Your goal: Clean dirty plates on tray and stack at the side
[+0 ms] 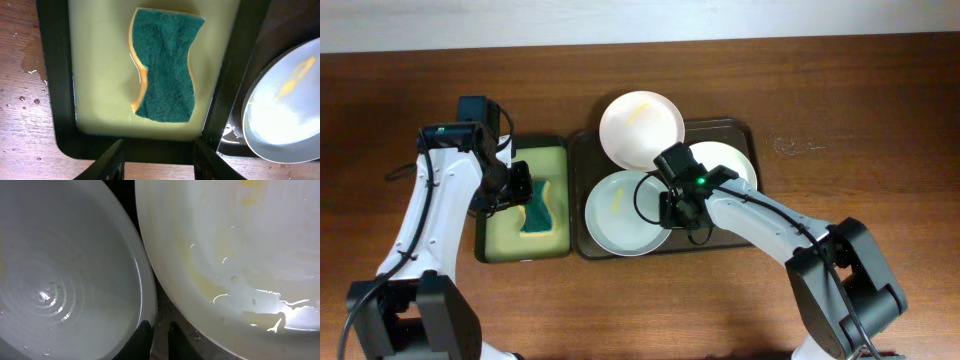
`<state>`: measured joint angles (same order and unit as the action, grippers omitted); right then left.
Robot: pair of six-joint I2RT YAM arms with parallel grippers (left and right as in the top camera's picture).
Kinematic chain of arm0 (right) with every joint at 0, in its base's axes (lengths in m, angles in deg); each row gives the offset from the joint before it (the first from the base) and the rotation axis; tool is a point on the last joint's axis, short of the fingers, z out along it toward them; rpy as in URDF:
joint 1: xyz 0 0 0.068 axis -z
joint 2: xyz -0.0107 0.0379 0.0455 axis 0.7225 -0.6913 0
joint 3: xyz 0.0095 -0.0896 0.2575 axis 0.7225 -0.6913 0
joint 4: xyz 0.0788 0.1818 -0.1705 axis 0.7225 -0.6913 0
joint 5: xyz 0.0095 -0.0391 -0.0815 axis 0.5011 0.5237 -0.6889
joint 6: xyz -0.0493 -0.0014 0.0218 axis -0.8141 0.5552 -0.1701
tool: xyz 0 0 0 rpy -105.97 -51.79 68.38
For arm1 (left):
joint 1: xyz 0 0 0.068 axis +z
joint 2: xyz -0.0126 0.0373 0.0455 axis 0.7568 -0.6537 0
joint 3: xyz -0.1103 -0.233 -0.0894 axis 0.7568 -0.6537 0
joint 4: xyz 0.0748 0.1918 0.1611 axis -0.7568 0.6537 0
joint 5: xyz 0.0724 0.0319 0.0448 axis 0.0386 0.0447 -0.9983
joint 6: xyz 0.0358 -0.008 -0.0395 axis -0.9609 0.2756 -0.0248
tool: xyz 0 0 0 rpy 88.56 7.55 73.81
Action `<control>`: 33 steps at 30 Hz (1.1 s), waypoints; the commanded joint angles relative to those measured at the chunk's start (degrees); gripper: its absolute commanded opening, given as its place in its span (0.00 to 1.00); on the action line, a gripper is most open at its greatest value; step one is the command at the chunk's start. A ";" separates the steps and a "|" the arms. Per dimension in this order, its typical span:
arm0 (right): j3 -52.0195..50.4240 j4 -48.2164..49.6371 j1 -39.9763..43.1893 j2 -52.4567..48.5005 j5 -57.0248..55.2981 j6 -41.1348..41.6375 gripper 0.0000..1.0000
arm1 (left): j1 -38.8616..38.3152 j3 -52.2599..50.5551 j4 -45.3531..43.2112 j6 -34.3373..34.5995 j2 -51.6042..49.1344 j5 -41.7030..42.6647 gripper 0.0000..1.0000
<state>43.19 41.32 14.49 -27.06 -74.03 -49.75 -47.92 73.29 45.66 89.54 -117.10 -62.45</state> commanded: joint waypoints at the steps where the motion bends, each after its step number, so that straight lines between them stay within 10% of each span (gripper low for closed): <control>1: -0.90 1.16 -0.46 -1.05 0.20 0.55 0.12 | 0.02 0.20 0.22 0.72 -0.50 -0.63 0.42; 14: -0.96 2.34 -1.16 -1.05 -1.84 1.81 0.04 | 0.02 0.20 -2.60 2.73 -0.50 -6.78 0.49; 23: -0.96 1.88 -1.18 -1.05 -1.81 1.79 0.04 | -0.02 -12.96 -17.70 7.39 -0.50 -2.78 0.70; 26: -0.96 1.90 -1.18 -1.05 -1.81 1.79 0.04 | -0.02 -13.31 -19.39 -5.05 -0.50 7.17 0.99; 28: -0.96 1.92 -1.18 -1.05 -1.81 1.79 0.04 | -0.02 -13.27 -21.03 -8.94 -0.50 11.45 0.99; 30: -0.96 1.88 -1.18 -1.05 -1.81 1.79 0.04 | -0.02 -13.18 -21.51 -7.72 -0.50 10.78 0.61; 33: -0.96 1.90 -1.18 -1.05 -1.81 1.79 0.04 | -0.35 -13.31 -21.53 -5.92 -0.50 6.10 0.57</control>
<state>42.60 43.52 13.75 -27.21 -74.95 -48.26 -47.94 60.26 24.37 83.47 -117.63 -53.79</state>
